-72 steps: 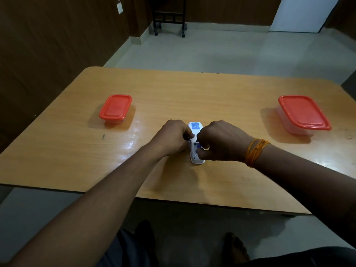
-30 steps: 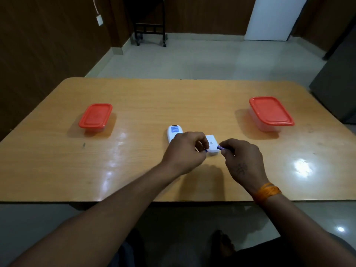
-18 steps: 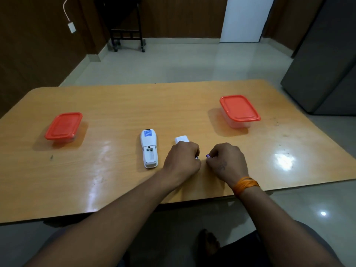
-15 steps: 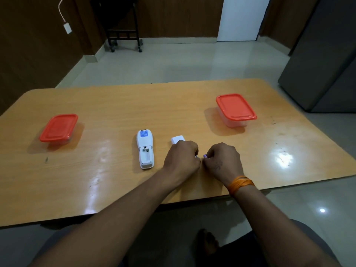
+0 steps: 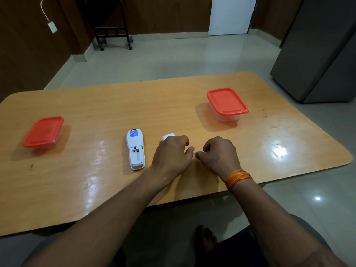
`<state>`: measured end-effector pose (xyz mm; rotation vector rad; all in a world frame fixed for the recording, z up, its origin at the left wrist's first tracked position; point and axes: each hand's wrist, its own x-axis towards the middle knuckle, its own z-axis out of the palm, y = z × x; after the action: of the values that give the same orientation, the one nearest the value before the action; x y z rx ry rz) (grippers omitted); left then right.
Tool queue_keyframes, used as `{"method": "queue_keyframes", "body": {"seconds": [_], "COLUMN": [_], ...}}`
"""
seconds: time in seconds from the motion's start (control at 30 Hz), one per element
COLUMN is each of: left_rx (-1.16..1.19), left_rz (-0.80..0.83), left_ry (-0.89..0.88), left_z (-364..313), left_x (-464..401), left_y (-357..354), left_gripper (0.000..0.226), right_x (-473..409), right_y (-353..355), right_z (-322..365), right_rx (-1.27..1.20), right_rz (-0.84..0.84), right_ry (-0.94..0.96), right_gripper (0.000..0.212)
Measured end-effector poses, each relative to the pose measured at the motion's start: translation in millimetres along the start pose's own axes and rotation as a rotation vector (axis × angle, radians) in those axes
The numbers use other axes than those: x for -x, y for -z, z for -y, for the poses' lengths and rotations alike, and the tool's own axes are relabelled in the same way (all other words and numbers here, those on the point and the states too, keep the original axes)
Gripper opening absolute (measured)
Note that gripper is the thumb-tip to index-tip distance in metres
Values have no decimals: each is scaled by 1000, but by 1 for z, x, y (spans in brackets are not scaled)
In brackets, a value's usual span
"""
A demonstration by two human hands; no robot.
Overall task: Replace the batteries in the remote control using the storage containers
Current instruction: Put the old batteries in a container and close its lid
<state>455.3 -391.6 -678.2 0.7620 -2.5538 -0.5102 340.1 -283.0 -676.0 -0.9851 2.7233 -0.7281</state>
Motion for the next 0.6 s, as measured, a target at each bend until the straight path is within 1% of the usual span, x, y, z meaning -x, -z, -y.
{"method": "queue_keyframes", "body": {"seconds": [0.07,0.17,0.23,0.3,0.37,0.47,0.6], "left_rx": [35,111,186,267,312,363,440], "left_rz": [-38,-84,-101,-104,-77,-28,13], "left_ry": [-14,-26,0,43,50,54,124], "left_z": [0,-1,-2,-3,-6,-19,-44], "left_x": [-2,-7,-12,-17,-23,-41,-81], "left_y": [6,11,10,7,2,-7,-29], "left_gripper": [31,33,34,39,46,52,64], "right_x": [-5,-18,-32,-47,-60,-75,-86], "right_y": [4,12,18,26,34,41,42], "right_z": [-2,-9,-12,-16,-23,-37,-48], "right_rx": [-3,-75,-119,-178,-210,-221,-234], "right_rz": [-35,-157,-243,-334,-414,-460,-481], "right_ry": [-5,-31,-45,-69,-104,-175,-245], "right_gripper": [30,32,34,33,34,38,46]}}
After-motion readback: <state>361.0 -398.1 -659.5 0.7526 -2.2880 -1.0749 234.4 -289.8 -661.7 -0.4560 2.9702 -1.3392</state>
